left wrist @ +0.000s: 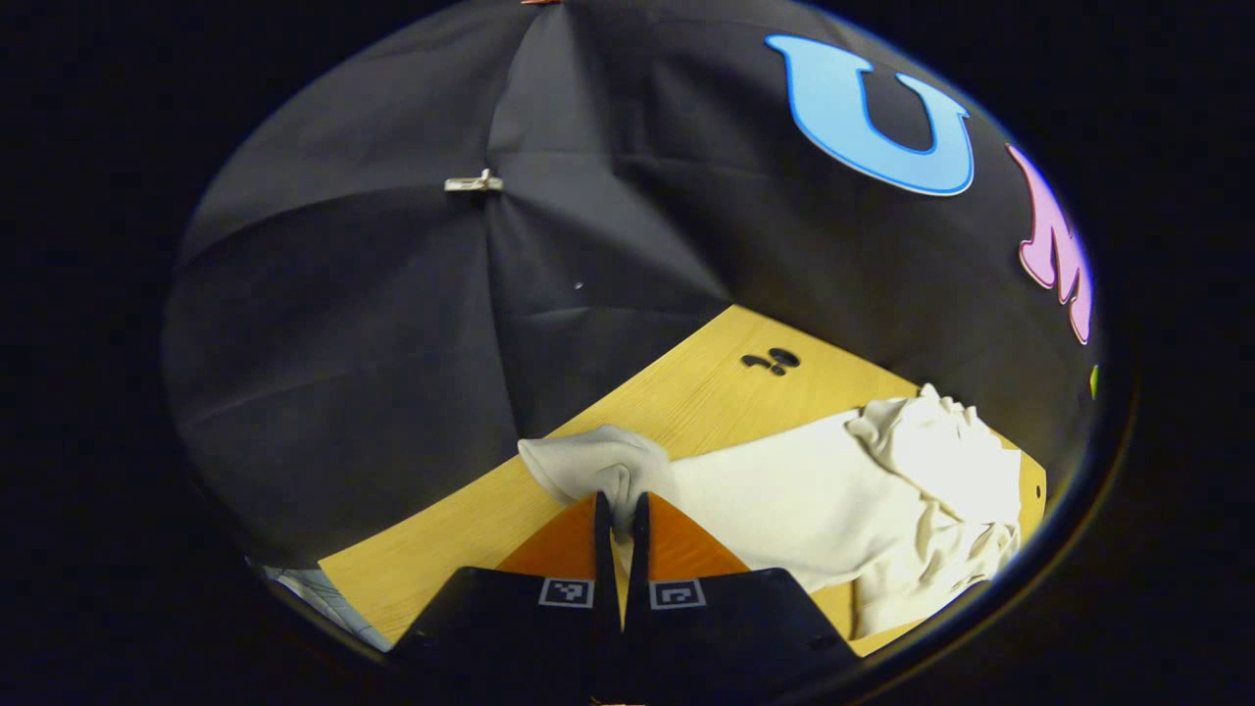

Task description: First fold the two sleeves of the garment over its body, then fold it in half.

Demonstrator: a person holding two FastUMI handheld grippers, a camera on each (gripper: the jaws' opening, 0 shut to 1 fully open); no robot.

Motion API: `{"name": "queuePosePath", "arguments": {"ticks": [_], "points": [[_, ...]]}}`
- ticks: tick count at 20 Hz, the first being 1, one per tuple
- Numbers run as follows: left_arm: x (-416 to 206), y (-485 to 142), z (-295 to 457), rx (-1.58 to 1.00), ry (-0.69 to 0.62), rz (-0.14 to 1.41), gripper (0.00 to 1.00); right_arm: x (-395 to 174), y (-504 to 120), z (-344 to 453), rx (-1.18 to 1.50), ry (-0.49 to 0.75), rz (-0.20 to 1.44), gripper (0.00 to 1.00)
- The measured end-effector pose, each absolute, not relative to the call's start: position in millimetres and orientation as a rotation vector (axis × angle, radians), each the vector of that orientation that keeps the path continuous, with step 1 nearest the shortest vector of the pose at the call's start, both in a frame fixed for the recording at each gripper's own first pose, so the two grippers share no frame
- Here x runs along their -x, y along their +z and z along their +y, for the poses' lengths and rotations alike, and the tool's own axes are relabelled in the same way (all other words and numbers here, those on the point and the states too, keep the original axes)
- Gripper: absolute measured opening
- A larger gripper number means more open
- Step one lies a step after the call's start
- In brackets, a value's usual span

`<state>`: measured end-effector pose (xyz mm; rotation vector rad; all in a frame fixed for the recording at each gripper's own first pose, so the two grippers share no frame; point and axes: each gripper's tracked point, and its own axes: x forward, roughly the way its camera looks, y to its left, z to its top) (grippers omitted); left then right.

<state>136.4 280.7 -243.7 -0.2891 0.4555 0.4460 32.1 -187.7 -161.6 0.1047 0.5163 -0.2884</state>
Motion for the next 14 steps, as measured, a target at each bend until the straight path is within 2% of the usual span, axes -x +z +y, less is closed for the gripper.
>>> {"name": "queuePosePath", "arguments": {"ticks": [12,13,14], "points": [[-283,-117,165,0.245,0.23,0.27,0.06,-10,-195,-217,-0.168,-0.329,0.559,0.98],[-293,-110,151,0.242,0.207,0.261,0.02,-8,-198,-219,-0.175,-0.331,0.563,0.98],[-303,-102,134,0.239,0.186,0.251,0.06,-7,-200,-221,-0.18,-0.334,0.566,0.98]]}}
